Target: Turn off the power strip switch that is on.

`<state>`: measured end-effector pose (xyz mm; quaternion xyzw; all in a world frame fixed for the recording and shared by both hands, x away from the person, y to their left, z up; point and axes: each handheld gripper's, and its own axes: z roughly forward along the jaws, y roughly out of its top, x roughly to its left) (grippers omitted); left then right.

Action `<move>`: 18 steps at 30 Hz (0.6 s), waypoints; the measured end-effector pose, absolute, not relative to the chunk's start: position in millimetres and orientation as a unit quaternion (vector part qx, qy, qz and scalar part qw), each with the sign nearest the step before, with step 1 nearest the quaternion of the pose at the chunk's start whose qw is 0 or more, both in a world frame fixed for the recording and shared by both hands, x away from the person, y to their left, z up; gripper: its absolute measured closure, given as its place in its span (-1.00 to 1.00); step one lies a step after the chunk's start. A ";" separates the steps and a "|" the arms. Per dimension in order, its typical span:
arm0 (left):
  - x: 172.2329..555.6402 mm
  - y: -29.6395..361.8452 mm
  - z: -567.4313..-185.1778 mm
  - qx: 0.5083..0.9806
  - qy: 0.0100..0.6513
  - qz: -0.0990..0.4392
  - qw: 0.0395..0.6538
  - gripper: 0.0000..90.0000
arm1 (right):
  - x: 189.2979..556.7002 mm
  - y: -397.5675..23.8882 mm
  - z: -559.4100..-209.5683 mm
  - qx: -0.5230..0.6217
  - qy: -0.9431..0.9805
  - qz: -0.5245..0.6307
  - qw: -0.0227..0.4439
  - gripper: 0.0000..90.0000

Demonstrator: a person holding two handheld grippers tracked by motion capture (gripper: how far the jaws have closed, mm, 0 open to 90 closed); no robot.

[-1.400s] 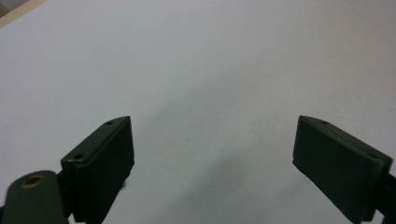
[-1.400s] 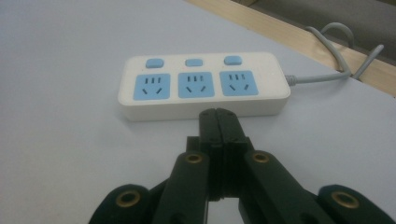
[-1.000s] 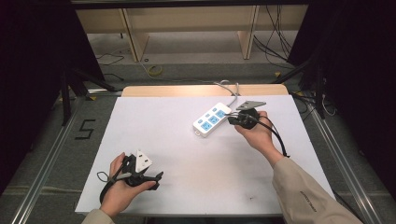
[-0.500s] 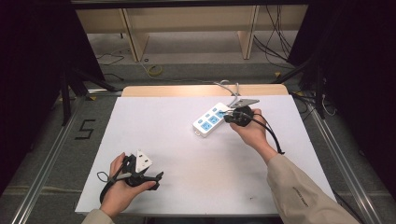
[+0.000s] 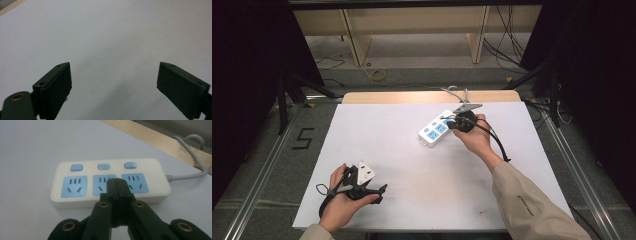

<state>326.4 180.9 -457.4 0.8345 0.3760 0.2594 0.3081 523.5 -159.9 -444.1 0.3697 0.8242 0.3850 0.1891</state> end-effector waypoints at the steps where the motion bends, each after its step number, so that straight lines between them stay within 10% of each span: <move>1: 326.4 180.8 -457.4 0.834 0.376 0.260 0.309 -0.73 | 524.8 -158.5 -444.3 0.371 0.824 0.384 0.189 1.00; 18: 325.9 180.8 -457.3 0.835 0.374 0.259 0.309 -0.73 | 539.2 -140.5 -455.0 0.373 0.827 0.379 0.182 1.00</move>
